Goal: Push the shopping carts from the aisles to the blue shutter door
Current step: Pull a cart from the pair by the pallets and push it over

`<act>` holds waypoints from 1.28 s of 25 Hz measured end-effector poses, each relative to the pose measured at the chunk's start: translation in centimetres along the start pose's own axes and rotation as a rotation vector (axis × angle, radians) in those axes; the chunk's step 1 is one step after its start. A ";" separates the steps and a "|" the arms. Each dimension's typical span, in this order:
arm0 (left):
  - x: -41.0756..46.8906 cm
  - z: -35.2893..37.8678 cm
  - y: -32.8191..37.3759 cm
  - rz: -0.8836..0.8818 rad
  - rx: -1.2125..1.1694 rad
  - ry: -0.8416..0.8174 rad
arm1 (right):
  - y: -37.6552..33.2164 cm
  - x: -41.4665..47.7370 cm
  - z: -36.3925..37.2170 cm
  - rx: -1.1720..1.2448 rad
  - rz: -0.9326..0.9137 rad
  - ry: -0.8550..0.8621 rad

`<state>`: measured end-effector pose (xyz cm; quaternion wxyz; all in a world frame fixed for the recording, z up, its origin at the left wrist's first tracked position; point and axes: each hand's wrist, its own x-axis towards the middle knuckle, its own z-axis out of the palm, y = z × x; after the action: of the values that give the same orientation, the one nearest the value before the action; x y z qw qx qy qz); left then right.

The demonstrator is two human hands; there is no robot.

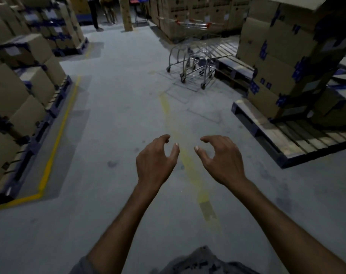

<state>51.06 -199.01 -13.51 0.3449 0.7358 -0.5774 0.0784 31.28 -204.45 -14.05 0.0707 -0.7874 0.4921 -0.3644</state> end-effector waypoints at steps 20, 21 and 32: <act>42.3 23.3 -10.1 0.468 0.429 0.051 | 12.6 43.7 21.6 -0.438 -0.295 0.019; 44.6 24.2 -10.5 0.443 0.438 0.044 | 13.0 46.2 22.6 -0.416 -0.281 0.021; 69.1 35.4 -22.6 0.024 0.294 -0.215 | 15.6 70.1 40.6 -0.143 -0.117 -0.038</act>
<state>83.66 -273.05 -14.00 0.1690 0.7756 -0.6020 0.0869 63.65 -280.30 -15.43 0.0021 -0.8245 0.4688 -0.3167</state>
